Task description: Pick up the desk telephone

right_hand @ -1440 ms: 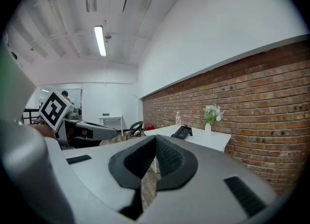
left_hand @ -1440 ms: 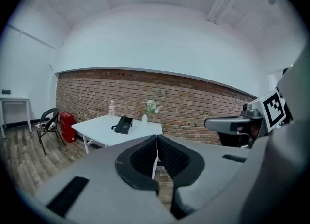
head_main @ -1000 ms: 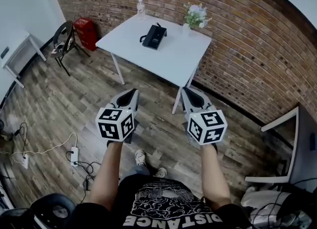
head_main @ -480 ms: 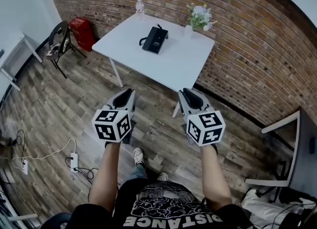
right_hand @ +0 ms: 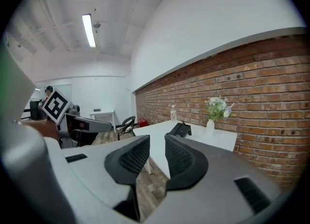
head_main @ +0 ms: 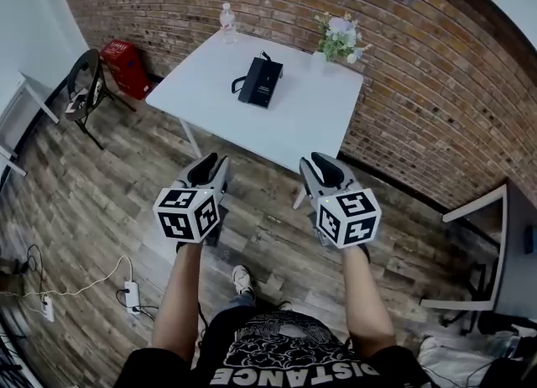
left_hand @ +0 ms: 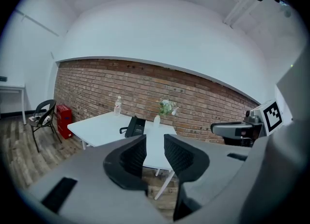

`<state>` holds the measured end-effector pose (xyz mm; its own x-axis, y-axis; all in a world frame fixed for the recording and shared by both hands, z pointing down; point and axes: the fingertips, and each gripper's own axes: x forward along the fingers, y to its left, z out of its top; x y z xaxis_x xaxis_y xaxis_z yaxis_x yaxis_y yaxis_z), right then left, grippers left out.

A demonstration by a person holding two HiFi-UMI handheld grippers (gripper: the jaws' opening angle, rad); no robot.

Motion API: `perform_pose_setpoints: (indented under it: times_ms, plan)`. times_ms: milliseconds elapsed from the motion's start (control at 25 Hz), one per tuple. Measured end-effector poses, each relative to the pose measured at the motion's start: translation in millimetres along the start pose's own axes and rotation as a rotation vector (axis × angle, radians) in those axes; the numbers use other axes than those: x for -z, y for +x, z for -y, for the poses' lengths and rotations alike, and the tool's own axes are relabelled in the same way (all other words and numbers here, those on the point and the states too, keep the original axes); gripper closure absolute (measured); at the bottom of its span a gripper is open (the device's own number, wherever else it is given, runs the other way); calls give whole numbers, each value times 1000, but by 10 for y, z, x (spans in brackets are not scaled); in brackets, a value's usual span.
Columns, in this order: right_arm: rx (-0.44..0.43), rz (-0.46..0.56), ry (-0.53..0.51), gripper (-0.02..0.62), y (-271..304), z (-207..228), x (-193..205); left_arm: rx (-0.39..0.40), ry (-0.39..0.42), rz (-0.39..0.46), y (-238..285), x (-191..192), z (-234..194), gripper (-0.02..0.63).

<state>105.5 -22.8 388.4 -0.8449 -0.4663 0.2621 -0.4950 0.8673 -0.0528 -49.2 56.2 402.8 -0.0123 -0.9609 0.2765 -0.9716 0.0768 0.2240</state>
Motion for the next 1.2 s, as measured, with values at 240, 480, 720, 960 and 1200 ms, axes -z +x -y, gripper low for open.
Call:
perform_pose_setpoints:
  times_ms: [240, 480, 720, 960, 1200]
  plan:
    - [37, -7, 14, 500, 301, -60, -92, 37, -4, -8, 165, -153, -350, 493]
    - [75, -9, 50, 469, 567, -126, -136, 63, 15, -28, 268, -254, -664, 464]
    - [103, -10, 62, 439, 759, -159, -158, 87, 24, -32, 382, -324, -897, 448]
    - [119, -7, 80, 411, 934, -70, -173, 112, 29, -50, 561, -338, -1005, 419]
    - [121, -7, 95, 397, 1202, 47, -147, 120, 24, -66, 826, -333, -1163, 413]
